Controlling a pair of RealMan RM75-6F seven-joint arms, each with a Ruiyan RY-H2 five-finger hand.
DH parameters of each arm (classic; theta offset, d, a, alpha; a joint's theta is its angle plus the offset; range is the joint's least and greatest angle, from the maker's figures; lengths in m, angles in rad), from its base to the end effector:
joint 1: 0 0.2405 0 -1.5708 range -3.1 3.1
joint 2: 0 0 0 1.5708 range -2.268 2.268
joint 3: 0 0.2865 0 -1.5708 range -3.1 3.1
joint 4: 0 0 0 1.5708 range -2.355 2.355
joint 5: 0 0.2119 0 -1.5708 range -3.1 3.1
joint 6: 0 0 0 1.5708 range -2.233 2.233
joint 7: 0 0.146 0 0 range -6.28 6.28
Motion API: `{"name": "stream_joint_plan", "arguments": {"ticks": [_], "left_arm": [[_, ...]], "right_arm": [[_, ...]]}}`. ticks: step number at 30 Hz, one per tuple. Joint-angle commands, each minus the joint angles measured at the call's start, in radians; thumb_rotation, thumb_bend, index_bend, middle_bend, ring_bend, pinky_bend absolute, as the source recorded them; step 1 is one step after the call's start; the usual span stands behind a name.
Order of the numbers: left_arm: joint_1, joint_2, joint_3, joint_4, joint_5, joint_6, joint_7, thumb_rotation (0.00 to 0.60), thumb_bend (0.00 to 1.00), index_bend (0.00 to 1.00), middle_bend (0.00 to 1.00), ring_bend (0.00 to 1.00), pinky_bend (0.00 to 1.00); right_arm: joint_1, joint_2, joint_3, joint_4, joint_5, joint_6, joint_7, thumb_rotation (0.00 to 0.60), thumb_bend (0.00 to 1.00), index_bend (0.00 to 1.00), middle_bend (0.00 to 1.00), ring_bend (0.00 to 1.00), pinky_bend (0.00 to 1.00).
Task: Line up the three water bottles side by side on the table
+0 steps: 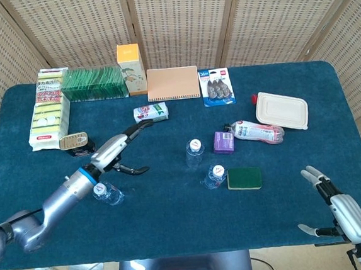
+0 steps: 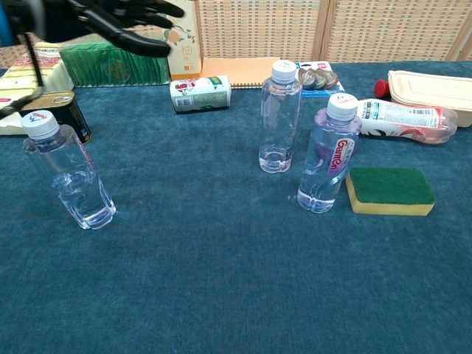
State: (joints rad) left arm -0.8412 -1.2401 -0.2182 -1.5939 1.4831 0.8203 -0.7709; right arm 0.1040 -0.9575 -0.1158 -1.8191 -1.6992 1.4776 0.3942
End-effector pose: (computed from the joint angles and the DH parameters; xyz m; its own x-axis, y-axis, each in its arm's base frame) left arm -0.1152 0.3858 0.0683 -0.1166 0.5899 0.7990 0.8583 -0.3450 0.3799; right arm -0.2922 -0.1496 0.1757 -0.0058 -0.2278 0.9737 -0.9926 -0.1169 -0.0333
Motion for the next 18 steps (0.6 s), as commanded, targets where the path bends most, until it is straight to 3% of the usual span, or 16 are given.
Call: {"name": "stream_joint_plan", "arguments": {"ticks": [1, 18], "left_arm": [[-0.069, -0.054, -0.033, 0.042, -0.068, -0.081, 0.058, 0.6, 0.24, 0.0, 0.0, 0.0, 0.0], [-0.239, -0.207, -0.062, 0.175, -0.287, -0.274, 0.288, 0.6, 0.24, 0.0, 0.0, 0.0, 0.0]], "right_arm": [[0.001, 0.004, 0.003, 0.003, 0.003, -0.003, 0.008, 0.6, 0.0, 0.03, 0.02, 0.05, 0.21], [0.005, 0.022, 0.009, 0.002, 0.0, -0.022, 0.048, 0.6, 0.0, 0.03, 0.02, 0.05, 0.21]]}}
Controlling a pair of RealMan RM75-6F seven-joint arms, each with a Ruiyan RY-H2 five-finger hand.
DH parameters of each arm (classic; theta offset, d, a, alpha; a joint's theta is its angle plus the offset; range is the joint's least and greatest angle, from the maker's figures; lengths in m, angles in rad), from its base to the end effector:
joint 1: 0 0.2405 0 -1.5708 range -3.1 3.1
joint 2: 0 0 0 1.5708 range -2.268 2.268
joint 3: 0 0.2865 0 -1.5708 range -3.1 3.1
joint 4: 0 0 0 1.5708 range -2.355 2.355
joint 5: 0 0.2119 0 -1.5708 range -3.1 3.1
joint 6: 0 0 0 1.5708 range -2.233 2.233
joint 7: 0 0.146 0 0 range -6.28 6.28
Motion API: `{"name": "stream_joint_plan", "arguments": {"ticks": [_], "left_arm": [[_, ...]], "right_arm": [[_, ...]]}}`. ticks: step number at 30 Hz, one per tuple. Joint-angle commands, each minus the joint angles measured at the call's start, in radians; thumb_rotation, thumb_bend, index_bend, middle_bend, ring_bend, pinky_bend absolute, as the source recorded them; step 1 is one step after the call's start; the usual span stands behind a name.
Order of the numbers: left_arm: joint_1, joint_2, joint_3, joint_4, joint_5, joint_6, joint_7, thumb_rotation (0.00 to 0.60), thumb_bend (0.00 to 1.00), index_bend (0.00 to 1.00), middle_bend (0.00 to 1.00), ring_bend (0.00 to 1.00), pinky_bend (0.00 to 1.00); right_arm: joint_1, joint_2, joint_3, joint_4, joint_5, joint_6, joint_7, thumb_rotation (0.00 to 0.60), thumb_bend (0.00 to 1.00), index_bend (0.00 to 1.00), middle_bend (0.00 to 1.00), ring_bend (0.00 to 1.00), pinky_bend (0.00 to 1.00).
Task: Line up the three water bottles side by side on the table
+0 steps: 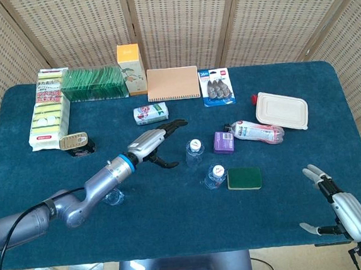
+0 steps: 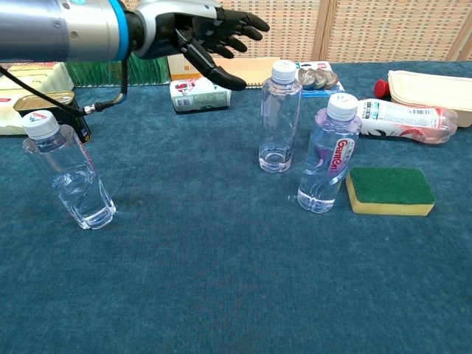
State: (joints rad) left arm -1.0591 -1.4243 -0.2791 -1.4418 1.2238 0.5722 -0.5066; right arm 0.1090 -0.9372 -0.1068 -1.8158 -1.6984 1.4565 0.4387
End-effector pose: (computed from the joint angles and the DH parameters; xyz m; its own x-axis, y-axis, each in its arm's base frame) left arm -0.0525 0.4241 0.0004 0.0456 0.6367 0.7697 0.8993 -0.3616 0.2459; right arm -0.2939 -0.1528 0.1803 -0.0233 -0.2420 0.9700 -0.9928 -0.1084 -0.0509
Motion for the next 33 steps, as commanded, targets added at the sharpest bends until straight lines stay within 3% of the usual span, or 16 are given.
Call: {"name": "stream_joint_plan", "arguments": {"ticks": [1, 15, 19, 24, 26, 30, 33], "left_arm": [[-0.031, -0.033, -0.001, 0.033, -0.04, -0.039, 0.032, 0.6, 0.24, 0.0, 0.0, 0.0, 0.0], [-0.158, -0.174, -0.023, 0.171, -0.226, -0.131, 0.146, 0.6, 0.25, 0.0, 0.0, 0.0, 0.0], [-0.184, -0.205, -0.013, 0.205, -0.282, -0.134, 0.19, 0.6, 0.3, 0.0, 0.0, 0.0, 0.11], [-0.204, -0.223, 0.006, 0.223, -0.342, -0.116, 0.252, 0.6, 0.43, 0.0, 0.02, 0.01, 0.26], [-0.215, -0.238, 0.012, 0.237, -0.382, -0.094, 0.286, 0.6, 0.47, 0.05, 0.08, 0.04, 0.31], [-0.228, -0.265, 0.021, 0.244, -0.443, -0.036, 0.355, 0.6, 0.54, 0.26, 0.25, 0.18, 0.41], [-0.232, -0.269, 0.025, 0.23, -0.485, -0.004, 0.404, 0.6, 0.56, 0.35, 0.32, 0.23, 0.44]], "right_arm": [[0.0, 0.002, 0.0, -0.001, -0.001, -0.001, 0.006, 0.6, 0.0, 0.03, 0.02, 0.05, 0.21], [-0.006, 0.015, 0.009, 0.007, 0.004, 0.01, 0.042, 0.6, 0.0, 0.03, 0.02, 0.06, 0.21], [-0.01, 0.019, 0.01, 0.013, -0.001, 0.021, 0.063, 0.6, 0.0, 0.03, 0.02, 0.06, 0.21], [-0.014, 0.025, 0.011, 0.019, -0.007, 0.031, 0.083, 0.6, 0.0, 0.03, 0.02, 0.06, 0.21], [-0.016, 0.027, 0.011, 0.02, -0.011, 0.037, 0.094, 0.6, 0.0, 0.03, 0.02, 0.06, 0.21], [-0.02, 0.03, 0.012, 0.024, -0.017, 0.048, 0.106, 0.6, 0.0, 0.03, 0.02, 0.06, 0.21], [-0.022, 0.031, 0.013, 0.028, -0.017, 0.052, 0.115, 0.6, 0.0, 0.03, 0.02, 0.06, 0.21]]}}
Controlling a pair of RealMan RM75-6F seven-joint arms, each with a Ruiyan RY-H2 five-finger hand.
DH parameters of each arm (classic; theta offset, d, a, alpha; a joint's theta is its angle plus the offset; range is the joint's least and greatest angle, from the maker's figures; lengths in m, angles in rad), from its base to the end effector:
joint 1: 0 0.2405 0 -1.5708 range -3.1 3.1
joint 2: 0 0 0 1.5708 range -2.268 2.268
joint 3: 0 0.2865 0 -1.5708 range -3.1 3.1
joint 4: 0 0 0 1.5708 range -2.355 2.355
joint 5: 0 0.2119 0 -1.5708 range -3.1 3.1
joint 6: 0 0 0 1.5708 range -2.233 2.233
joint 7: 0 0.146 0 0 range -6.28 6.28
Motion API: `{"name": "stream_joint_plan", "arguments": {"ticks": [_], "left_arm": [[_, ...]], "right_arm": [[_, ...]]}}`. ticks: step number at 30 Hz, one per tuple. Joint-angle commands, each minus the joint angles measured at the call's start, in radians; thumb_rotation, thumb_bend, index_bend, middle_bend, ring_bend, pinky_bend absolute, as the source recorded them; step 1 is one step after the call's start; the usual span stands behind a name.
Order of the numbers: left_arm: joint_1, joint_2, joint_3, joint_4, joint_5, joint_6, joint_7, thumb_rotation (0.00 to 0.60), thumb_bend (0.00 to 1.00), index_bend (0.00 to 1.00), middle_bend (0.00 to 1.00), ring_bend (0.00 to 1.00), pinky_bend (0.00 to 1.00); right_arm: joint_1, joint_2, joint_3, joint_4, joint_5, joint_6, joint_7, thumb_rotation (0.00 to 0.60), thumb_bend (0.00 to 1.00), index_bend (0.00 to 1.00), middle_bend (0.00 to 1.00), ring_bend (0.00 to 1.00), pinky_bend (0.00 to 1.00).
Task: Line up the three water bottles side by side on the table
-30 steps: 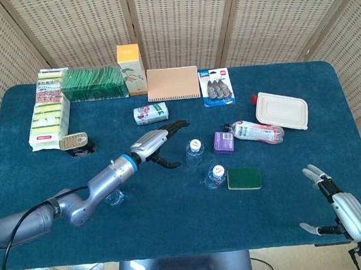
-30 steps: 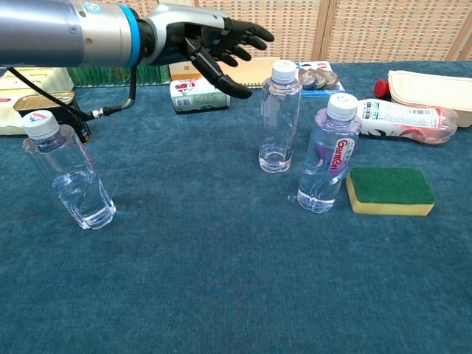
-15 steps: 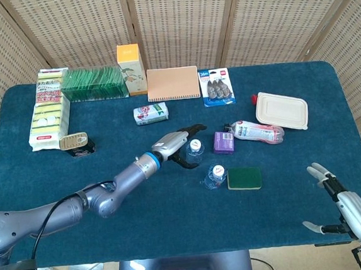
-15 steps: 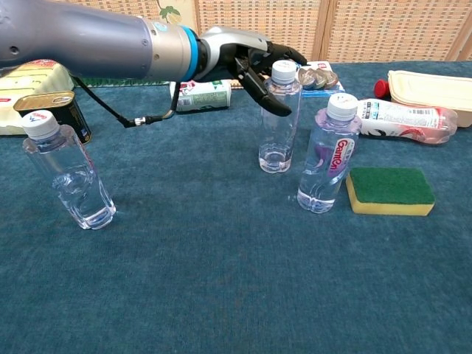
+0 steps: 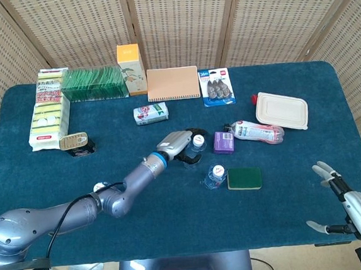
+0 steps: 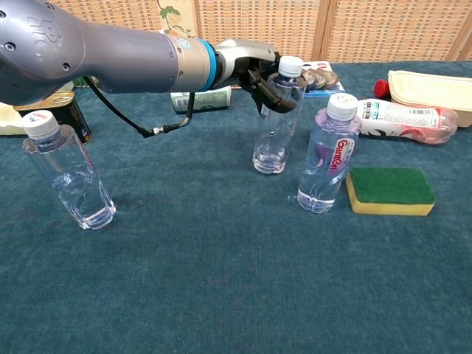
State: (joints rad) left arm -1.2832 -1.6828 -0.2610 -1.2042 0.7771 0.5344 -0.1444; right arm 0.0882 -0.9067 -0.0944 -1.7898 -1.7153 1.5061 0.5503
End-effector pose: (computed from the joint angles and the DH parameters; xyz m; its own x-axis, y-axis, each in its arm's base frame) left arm 0.0014 0.4422 -0.0815 0.1173 0.6289 0.7685 0.9357 -0.3293 0.1266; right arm -0.2977 -0.1504 0.1983 -0.0855 -0.2054 0.9749 -0.9877 -0.1109 -0.1099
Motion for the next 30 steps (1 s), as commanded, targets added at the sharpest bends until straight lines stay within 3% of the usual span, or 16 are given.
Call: {"name": "stream_joint_plan", "arguments": {"ticks": [1, 8, 19, 30], "left_arm": [[-0.008, -0.009, 0.007, -0.012, -0.047, 0.04, 0.051, 0.6, 0.57, 0.36, 0.33, 0.24, 0.44], [0.03, 0.047, 0.001, -0.099, -0.041, 0.078, 0.076, 0.6, 0.58, 0.37, 0.33, 0.25, 0.44], [0.212, 0.292, 0.034, -0.356, 0.202, 0.096, -0.024, 0.6, 0.56, 0.37, 0.33, 0.25, 0.44], [0.265, 0.309, 0.035, -0.433, 0.383, 0.066, -0.149, 0.6, 0.55, 0.37, 0.33, 0.25, 0.44]], "right_arm": [[-0.001, 0.001, 0.001, 0.003, 0.0, 0.003, 0.004, 0.6, 0.0, 0.03, 0.02, 0.06, 0.21], [-0.002, 0.001, 0.002, 0.001, -0.002, -0.002, -0.002, 0.6, 0.0, 0.03, 0.02, 0.06, 0.21], [-0.008, -0.005, -0.003, -0.02, -0.023, 0.003, -0.047, 0.6, 0.0, 0.03, 0.02, 0.07, 0.21], [-0.008, -0.009, -0.007, -0.036, -0.036, -0.002, -0.079, 0.6, 0.0, 0.03, 0.02, 0.07, 0.21]]}}
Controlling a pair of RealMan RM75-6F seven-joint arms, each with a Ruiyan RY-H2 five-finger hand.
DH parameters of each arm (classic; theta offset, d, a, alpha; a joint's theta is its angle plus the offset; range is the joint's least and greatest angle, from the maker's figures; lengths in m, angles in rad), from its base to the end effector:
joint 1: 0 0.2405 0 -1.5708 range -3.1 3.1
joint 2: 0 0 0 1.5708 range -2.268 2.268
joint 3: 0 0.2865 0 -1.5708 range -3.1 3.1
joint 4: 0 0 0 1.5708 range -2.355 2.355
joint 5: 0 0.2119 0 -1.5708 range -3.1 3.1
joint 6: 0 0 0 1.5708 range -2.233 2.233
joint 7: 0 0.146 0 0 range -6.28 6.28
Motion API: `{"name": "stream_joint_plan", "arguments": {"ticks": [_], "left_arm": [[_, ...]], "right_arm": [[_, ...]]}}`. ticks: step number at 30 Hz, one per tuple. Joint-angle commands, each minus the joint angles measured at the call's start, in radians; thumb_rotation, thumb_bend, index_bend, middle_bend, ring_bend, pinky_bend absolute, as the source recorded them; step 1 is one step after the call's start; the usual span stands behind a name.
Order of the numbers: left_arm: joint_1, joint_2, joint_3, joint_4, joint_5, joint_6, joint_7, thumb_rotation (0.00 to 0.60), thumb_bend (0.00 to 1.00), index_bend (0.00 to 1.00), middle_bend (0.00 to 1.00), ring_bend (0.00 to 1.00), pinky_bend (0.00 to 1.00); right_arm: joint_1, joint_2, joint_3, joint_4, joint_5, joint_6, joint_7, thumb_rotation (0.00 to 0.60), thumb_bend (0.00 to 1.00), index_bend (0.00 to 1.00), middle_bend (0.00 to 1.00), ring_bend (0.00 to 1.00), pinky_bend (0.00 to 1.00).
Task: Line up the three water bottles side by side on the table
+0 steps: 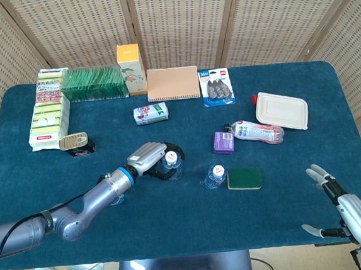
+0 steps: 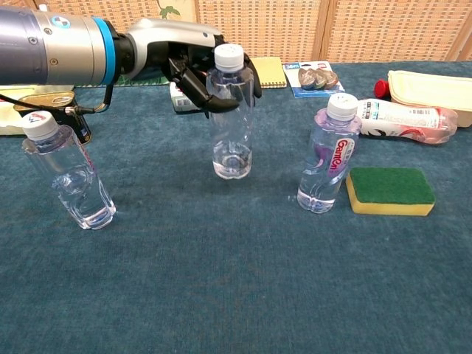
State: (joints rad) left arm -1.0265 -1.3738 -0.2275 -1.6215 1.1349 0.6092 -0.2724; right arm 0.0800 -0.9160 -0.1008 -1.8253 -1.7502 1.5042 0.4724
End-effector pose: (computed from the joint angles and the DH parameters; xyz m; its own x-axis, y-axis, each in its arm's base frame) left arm -0.0586 0.3844 -0.0012 0.1598 0.6425 0.7495 0.8929 -0.4179 0.1679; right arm -0.2871 -0.1451 0.1901 -0.0499 -0.2189 0.9745 -0.9866 -0.1412 -0.0822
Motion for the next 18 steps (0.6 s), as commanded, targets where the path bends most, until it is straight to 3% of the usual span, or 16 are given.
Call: {"name": "stream_joint_plan", "arguments": {"ticks": [1, 18], "left_arm": [[0.009, -0.003, 0.001, -0.019, 0.036, -0.011, -0.029, 0.6, 0.55, 0.37, 0.33, 0.25, 0.44], [-0.007, -0.097, 0.026, 0.044, 0.046, -0.003, 0.031, 0.6, 0.55, 0.37, 0.33, 0.25, 0.44]], "right_arm": [[-0.001, 0.0, -0.001, -0.001, -0.002, 0.0, -0.003, 0.6, 0.0, 0.03, 0.02, 0.07, 0.21], [-0.004, 0.008, -0.003, 0.004, -0.006, 0.012, 0.019, 0.6, 0.0, 0.03, 0.02, 0.07, 0.21]]}}
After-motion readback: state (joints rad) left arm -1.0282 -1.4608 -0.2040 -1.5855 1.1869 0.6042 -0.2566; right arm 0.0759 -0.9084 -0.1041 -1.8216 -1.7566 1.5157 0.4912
